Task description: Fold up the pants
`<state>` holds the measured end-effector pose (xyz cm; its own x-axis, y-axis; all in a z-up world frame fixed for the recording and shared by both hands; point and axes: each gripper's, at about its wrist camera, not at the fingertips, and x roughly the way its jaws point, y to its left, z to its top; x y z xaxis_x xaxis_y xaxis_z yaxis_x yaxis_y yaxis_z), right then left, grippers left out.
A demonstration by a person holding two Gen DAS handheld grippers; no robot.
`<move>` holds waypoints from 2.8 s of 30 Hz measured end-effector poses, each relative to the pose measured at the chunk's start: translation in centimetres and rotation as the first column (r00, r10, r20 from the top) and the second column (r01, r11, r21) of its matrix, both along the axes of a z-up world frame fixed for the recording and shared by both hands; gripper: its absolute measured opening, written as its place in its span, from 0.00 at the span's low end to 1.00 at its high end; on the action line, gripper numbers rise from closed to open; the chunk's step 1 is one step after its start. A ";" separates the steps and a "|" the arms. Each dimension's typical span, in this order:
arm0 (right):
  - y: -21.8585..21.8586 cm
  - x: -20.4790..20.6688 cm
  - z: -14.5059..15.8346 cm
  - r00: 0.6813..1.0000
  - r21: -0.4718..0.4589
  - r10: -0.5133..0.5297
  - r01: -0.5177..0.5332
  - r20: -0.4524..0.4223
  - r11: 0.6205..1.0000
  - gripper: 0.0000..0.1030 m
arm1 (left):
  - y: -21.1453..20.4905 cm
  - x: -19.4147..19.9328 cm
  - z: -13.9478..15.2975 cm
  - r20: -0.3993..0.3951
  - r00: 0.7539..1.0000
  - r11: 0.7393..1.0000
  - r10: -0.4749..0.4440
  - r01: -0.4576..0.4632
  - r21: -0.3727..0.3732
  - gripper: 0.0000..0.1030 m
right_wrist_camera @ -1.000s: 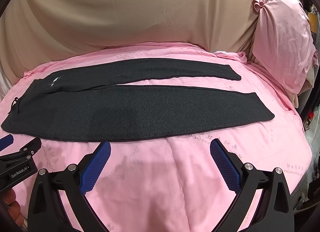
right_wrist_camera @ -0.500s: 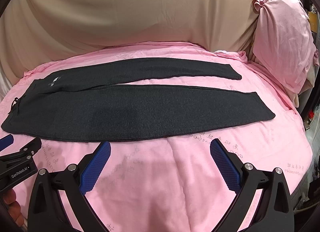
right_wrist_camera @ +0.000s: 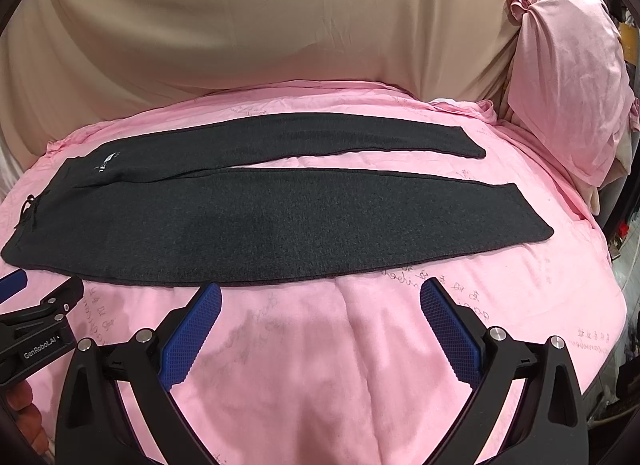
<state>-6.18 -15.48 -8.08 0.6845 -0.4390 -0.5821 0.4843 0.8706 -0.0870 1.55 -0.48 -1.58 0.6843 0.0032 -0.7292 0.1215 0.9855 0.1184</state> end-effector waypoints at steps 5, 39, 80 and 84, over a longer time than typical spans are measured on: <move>-0.1 0.2 -0.2 1.000 0.005 -0.002 0.002 -0.007 1.000 0.95 | -0.1 0.4 -0.2 -0.007 1.000 1.000 0.000 0.000 0.004 0.91; -42.5 19.1 3.4 0.992 0.204 -0.098 0.112 -0.078 0.972 0.80 | 22.9 37.5 1.5 -0.079 0.943 0.945 0.323 -0.326 -0.028 0.92; -34.1 1.0 8.6 1.000 0.179 0.007 -0.009 0.008 0.984 0.16 | 32.1 14.6 3.0 -0.095 0.961 0.905 0.261 -0.278 -0.322 0.72; -33.2 -3.2 8.1 0.994 0.209 -0.078 0.060 0.076 0.976 0.35 | 34.8 11.2 1.3 -0.171 0.929 0.762 0.329 -0.368 -0.534 0.83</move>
